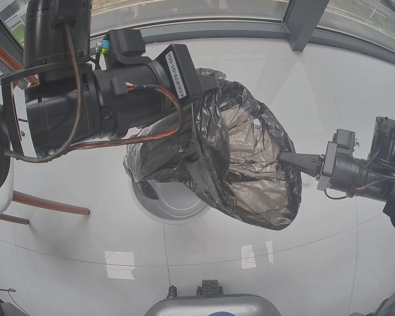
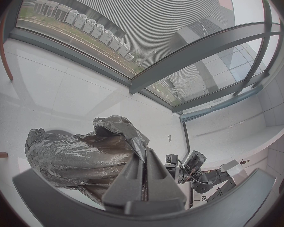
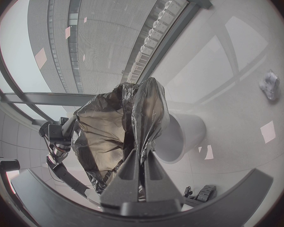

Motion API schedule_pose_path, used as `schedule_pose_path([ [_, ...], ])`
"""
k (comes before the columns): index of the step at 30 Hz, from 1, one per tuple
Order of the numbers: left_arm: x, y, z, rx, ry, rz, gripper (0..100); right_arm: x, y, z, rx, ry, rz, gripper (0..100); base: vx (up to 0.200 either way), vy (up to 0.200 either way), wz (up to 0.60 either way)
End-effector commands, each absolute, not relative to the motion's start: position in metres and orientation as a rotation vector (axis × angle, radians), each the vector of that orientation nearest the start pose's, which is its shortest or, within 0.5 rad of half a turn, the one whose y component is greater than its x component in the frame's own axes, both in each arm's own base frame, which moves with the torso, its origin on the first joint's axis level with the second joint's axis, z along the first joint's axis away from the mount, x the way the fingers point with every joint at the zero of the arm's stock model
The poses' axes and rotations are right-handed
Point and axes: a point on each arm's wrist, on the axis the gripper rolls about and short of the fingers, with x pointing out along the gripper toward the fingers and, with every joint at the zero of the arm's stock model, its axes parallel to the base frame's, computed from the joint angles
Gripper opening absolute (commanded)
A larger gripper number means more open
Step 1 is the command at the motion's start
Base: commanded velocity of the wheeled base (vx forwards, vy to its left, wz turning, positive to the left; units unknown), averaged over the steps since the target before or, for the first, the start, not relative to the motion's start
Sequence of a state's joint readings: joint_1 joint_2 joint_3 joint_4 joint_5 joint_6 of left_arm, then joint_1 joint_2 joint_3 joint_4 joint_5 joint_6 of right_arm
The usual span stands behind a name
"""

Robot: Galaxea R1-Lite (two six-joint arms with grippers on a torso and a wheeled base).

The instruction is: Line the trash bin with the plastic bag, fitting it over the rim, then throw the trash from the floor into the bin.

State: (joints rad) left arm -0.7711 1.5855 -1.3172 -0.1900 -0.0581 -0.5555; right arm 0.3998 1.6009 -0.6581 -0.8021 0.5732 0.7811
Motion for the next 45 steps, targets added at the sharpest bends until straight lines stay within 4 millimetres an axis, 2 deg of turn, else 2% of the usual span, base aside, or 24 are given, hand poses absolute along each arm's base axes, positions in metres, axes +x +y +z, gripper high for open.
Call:
schedule_pose_path([
  [1,0.209,-0.211,0.319,-0.499,0.309,-0.808,0,0.238,0.107,0.198,0.727,0.476,0.857,0,0.0,0.0,0.0],
  [5,0.208,-0.213,0.316,-0.498,0.322,-0.815,0,0.231,0.101,0.197,0.717,0.496,0.832,0,0.0,0.0,0.0],
  [9,0.21,-0.224,0.302,-0.501,0.382,-0.815,0,0.225,0.093,0.196,0.697,0.507,0.803,0,0.0,0.0,0.0],
  [15,0.21,-0.232,0.297,-0.52,0.416,-0.822,0,0.221,0.086,0.195,0.701,0.507,0.783,0,0.0,0.0,0.0],
  [19,0.21,-0.232,0.294,-0.536,0.433,-0.814,0,0.221,0.08,0.195,0.704,0.497,0.765,0,0.0,0.0,0.0],
  [23,0.212,-0.229,0.277,-0.501,0.471,-0.78,0,0.223,0.083,0.194,0.698,0.499,0.775,0,0.0,0.0,0.0],
  [30,0.222,-0.203,0.245,-0.406,0.523,-0.673,0,0.252,0.106,0.178,0.642,0.548,0.808,0,0.0,0.0,0.0],
  [35,0.221,-0.183,0.241,-0.398,0.519,-0.626,0,0.269,0.118,0.169,0.638,0.581,0.817,0,0.0,0.0,0.0],
  [39,0.223,-0.158,0.228,-0.363,0.535,-0.549,0,0.288,0.125,0.157,0.618,0.595,0.812,0,0.0,0.0,0.0],
  [40,0.223,-0.158,0.228,-0.363,0.535,-0.549,0,0.288,0.125,0.157,0.618,0.595,0.812,0,0.0,0.0,0.0],
  [41,0.222,-0.147,0.223,-0.333,0.534,-0.527,0,0.295,0.127,0.154,0.611,0.588,0.813,0,0.0,0.0,0.0],
  [45,0.225,-0.134,0.213,-0.295,0.549,-0.486,0,0.306,0.132,0.152,0.61,0.575,0.823,0,0.0,0.0,0.0],
])
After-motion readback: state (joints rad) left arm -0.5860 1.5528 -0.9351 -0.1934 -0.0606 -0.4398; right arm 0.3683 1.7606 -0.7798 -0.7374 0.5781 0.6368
